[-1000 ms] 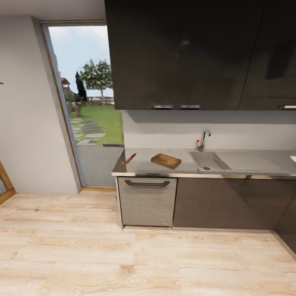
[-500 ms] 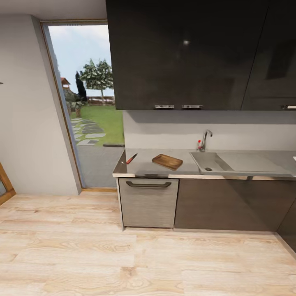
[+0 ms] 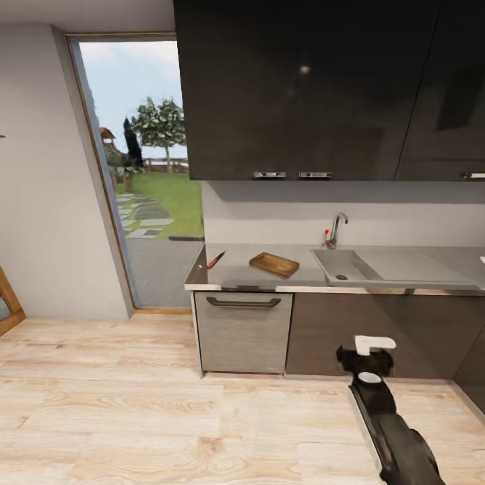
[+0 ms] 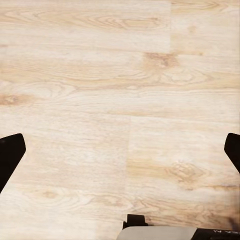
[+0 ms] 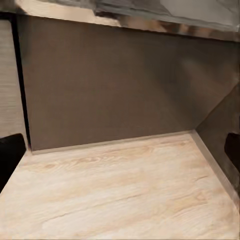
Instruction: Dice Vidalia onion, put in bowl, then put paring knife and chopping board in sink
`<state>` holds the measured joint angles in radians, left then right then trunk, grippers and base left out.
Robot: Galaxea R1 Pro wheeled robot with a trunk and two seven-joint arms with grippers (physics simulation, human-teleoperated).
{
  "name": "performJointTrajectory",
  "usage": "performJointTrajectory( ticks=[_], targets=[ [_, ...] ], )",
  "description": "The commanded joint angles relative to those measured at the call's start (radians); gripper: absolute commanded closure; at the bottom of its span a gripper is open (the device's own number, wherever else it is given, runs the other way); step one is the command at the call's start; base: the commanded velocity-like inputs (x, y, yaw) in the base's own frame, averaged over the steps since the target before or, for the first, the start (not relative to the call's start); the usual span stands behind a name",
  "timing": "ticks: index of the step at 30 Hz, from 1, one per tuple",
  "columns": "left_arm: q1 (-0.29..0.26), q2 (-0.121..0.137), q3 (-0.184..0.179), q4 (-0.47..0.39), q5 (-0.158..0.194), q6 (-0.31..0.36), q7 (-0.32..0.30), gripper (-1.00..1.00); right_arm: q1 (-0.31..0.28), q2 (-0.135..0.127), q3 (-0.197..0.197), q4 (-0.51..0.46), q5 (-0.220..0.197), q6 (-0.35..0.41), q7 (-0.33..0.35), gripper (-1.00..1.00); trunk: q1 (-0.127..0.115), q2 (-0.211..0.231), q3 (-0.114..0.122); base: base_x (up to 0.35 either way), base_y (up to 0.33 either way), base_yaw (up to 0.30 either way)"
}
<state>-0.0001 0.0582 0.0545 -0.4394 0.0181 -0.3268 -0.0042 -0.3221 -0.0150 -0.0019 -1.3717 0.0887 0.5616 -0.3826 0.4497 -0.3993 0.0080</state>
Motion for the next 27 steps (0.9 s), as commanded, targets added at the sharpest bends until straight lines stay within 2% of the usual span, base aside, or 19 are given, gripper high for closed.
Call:
performJointTrajectory(
  ticks=[1, 3, 4, 5, 6, 9, 10, 12, 15, 19, 22, 23, 27],
  targets=[
    [0.000, 0.000, 0.001, 0.000, 0.002, -0.002, 0.000, -1.00, -0.064, 0.000, 0.000, -0.010, 0.031, 0.075, 0.001, -1.00, 0.000, -0.001, -0.001, 0.000, 0.000, 0.000],
    [0.000, 0.002, 0.002, -0.002, 0.002, -0.002, 0.000, -1.00, -0.198, 0.000, 0.000, -0.018, 0.067, 0.189, 0.002, -1.00, 0.000, -0.001, -0.001, 0.000, 0.000, 0.000],
    [0.000, 0.003, 0.002, -0.002, 0.002, -0.002, 0.001, -1.00, -0.230, 0.000, 0.000, -0.019, 0.072, 0.211, 0.002, -1.00, 0.000, -0.001, -0.001, 0.000, 0.000, 0.000],
    [0.000, 0.009, 0.003, -0.002, 0.002, -0.002, 0.001, -1.00, -0.318, 0.000, 0.000, -0.018, 0.083, 0.272, 0.003, -1.00, 0.000, -0.001, -0.001, 0.000, 0.000, 0.000],
    [0.000, 0.011, 0.004, -0.002, 0.003, -0.002, 0.001, -1.00, -0.347, 0.000, 0.000, -0.016, 0.085, 0.291, 0.003, -1.00, 0.000, -0.001, -0.001, 0.000, 0.000, 0.000],
    [0.000, 0.016, 0.007, -0.002, 0.003, -0.002, 0.001, -1.00, -0.525, 0.000, 0.000, 0.045, 0.091, 0.382, 0.004, -1.00, 0.000, -0.001, -0.001, 0.036, 0.000, 0.000],
    [0.000, 0.017, 0.008, -0.002, 0.003, -0.002, 0.001, -1.00, -0.556, 0.000, 0.000, 0.064, 0.092, 0.390, 0.004, -1.00, 0.000, -0.001, -0.001, 0.095, 0.000, 0.000],
    [0.000, 0.020, 0.008, -0.003, 0.003, -0.002, 0.002, -1.00, -0.761, 0.000, 0.000, 0.256, 0.093, 0.414, 0.004, -1.00, 0.000, -0.001, -0.001, 0.231, 0.000, 0.000],
    [0.000, 0.029, 0.008, -0.005, 0.005, -0.001, 0.001, -1.00, -0.896, -0.002, 0.000, 0.444, 0.090, 0.418, 0.013, -1.00, 0.000, -0.001, -0.001, 0.300, 0.033, 0.000],
    [0.000, 0.034, 0.009, -0.005, 0.005, -0.001, 0.002, -1.00, -0.921, -0.004, 0.001, 0.486, 0.090, 0.418, 0.077, -1.00, 0.000, -0.001, -0.001, 0.306, 0.109, 0.000],
    [0.000, 0.035, 0.010, -0.005, 0.005, -0.001, 0.003, -1.00, -0.927, -0.023, 0.002, 0.497, 0.090, 0.420, 0.174, -1.00, 0.000, -0.001, -0.001, 0.309, 0.079, 0.000],
    [0.000, 0.039, 0.010, -0.005, 0.005, -0.001, 0.003, -1.00, -0.929, -0.035, 0.005, 0.500, 0.089, 0.420, 0.252, -1.00, 0.000, -0.001, -0.001, 0.321, 0.017, 0.000],
    [0.000, 0.047, 0.010, -0.005, 0.006, -0.001, 0.003, -1.00, -0.929, -0.050, 0.009, 0.502, 0.089, 0.420, 0.353, -1.00, 0.000, -0.001, -0.001, 0.323, 0.006, 0.000]
  ],
)
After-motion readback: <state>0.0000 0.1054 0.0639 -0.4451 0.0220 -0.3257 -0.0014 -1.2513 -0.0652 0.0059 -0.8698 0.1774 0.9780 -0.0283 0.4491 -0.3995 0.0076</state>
